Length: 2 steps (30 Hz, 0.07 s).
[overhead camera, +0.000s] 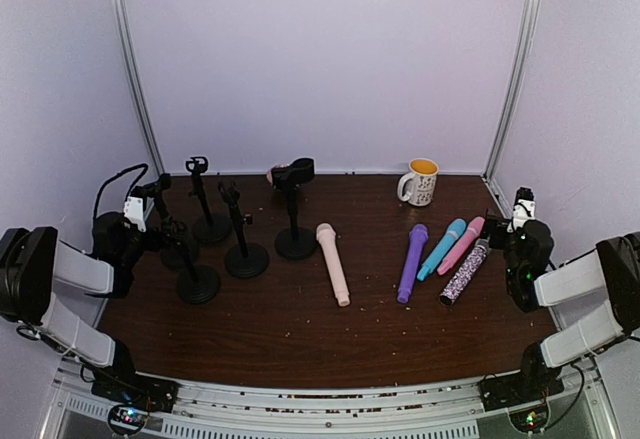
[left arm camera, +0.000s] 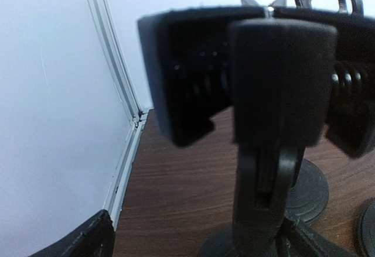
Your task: Remove the microphone from the stand
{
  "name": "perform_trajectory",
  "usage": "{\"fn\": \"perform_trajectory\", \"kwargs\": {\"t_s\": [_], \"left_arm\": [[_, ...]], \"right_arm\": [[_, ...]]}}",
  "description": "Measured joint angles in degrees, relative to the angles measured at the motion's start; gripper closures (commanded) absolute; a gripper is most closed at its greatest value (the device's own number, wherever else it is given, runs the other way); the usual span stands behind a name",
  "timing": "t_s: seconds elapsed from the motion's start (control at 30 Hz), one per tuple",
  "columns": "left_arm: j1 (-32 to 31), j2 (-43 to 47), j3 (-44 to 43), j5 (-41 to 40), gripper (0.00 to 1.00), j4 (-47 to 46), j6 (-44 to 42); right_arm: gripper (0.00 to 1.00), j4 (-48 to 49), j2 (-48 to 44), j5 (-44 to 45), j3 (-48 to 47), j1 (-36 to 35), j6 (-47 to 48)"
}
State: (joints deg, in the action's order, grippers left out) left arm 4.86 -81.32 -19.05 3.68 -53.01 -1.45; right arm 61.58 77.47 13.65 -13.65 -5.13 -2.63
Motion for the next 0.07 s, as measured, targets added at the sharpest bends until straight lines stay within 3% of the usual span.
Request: {"fn": "perform_trajectory", "kwargs": {"t_s": [0.07], "left_arm": [[0.0,0.0,0.0,0.0,0.02,0.0,0.0]], "right_arm": [[0.00,0.0,0.0,-0.2,0.0,0.0,0.0]]}}
